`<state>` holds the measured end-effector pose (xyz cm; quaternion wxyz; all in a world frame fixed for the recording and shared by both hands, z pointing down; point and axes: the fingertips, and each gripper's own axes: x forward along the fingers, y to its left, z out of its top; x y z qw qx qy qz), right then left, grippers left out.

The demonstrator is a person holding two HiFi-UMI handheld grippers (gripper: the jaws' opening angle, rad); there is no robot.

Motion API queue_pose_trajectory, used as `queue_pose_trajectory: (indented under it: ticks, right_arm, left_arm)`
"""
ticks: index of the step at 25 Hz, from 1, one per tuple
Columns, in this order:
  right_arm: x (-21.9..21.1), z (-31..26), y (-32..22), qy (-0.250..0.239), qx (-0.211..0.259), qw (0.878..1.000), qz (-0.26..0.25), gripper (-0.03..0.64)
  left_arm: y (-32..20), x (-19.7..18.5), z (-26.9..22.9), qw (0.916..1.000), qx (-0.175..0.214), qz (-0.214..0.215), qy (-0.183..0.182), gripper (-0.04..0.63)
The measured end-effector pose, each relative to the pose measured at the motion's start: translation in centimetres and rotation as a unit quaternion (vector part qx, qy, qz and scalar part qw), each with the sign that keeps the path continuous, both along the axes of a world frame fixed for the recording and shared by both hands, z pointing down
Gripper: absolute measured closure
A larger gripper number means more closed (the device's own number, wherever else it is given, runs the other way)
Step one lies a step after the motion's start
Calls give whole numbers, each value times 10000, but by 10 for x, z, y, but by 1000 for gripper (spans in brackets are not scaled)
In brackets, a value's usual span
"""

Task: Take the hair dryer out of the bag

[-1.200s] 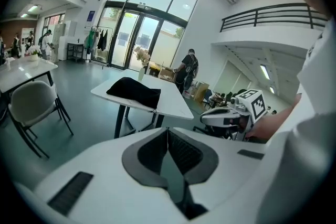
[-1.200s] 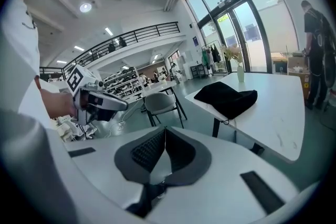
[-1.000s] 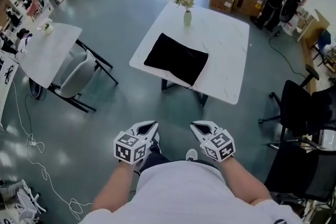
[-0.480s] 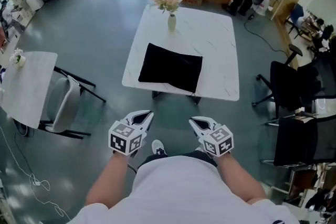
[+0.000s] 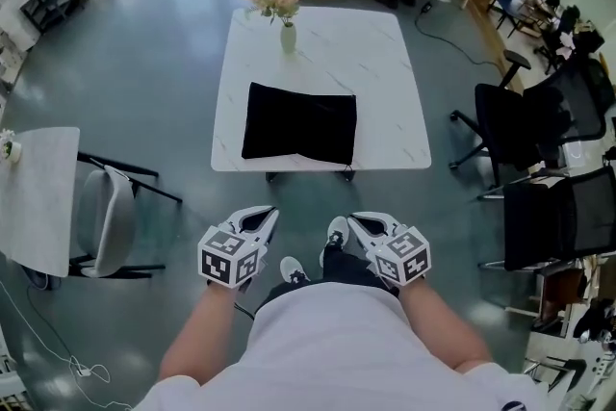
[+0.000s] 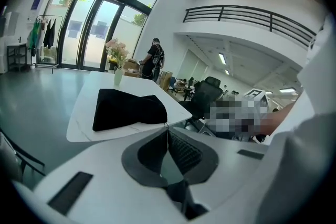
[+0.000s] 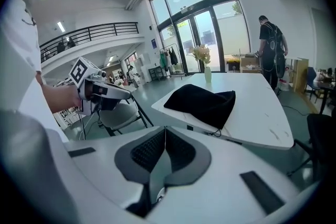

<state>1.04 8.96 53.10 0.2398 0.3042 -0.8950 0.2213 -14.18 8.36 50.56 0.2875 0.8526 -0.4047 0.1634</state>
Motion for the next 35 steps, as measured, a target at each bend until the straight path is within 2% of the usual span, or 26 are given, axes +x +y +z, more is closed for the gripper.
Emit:
queue_pose_trajectory:
  ticks: [7,10,16,21,25,28,31,35]
  right_arm:
    - [4,-6,-39,-72,126,9998,139,600]
    - [7,-7,-61,-73,168,9998,127,600]
    - [15,-7,-111,-151,183,9997,41,600]
    - [19,-2,-158,-180,122,9997,-137,600]
    - [21,5,-192,-213,42,9993,-320,600]
    - [26,9,-211,-242,-45,9988,-432,600]
    - [31,11,-229,-278,-91,9984,-484,600]
    - [37,19,-248,-301,-144,9982,-498,600]
  left_arm:
    - [-16,2,1,9998,-16,145,-110,578]
    - [-31,-1,3,9998,-41,76,-154,578]
    - [-79,4,-1,9997,0,-92,-241,578]
    - [-126,18,4,9981,85,-65,-605,578]
    - [-164,31,10,9983,-7,-147,-557,578]
    - [-187,37,15,9976,-109,-194,-660,578]
    - [-209,28,17,9958,-137,-390,-823,578]
    - [-234,2,13,9915,-58,-873,-963,578]
